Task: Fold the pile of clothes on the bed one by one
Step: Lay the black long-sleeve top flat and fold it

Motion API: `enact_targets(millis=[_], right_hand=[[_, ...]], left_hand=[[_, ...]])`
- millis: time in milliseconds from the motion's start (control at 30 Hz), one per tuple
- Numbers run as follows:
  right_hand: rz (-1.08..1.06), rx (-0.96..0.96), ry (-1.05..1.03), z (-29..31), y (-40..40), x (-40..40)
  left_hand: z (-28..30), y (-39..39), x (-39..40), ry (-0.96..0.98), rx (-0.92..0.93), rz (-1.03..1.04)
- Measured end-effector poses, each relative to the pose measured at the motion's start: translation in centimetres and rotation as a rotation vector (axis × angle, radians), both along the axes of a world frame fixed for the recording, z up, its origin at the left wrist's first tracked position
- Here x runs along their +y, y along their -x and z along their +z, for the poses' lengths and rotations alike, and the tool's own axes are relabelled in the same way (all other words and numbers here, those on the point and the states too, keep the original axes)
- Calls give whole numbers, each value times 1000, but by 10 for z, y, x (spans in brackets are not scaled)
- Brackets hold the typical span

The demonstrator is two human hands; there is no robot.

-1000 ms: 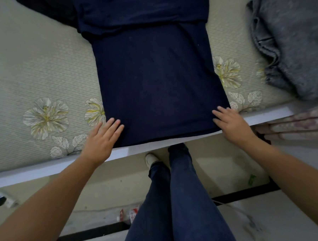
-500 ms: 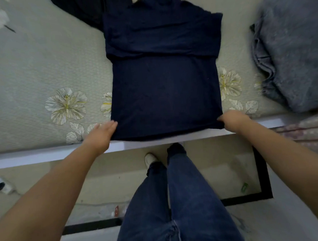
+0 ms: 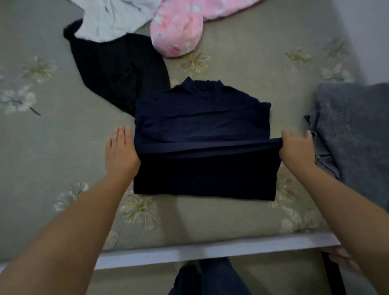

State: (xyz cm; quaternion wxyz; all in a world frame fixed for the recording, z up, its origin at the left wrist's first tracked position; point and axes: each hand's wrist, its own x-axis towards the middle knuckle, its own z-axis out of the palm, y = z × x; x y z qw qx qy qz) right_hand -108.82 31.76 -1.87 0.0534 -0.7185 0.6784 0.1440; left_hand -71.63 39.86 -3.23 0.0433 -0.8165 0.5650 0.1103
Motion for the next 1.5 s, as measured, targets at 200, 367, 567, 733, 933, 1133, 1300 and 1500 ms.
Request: enact_targets(millis=[200,367,567,733,933,1133,1300,1500], right_hand=[[-37,5,23,-11,-21,-93],[-19,101,54,-32,-47,-168],[-99,199,-24,-94,-72,-240],[-253,123,-46,-150,-77,-257],[-319,-137,120,-160,-56,-238],[-91,-252,276,-156,-33,-137],[-225,-225,-2,-168,-10,-45],[-555,-308,-59,-168,1,-33]], left_hand=[[-16,-9,-89,40,31,86],[-40,-30,-173,53,-31,85],[-98,-49,-253,-9,-90,111],[-132,-46,-288,-110,197,547],[-141,-30,-254,252,175,388],[-148,30,-134,115,179,-190],[-156,35,-61,-174,93,-236],[-153,32,-54,-255,72,-177]])
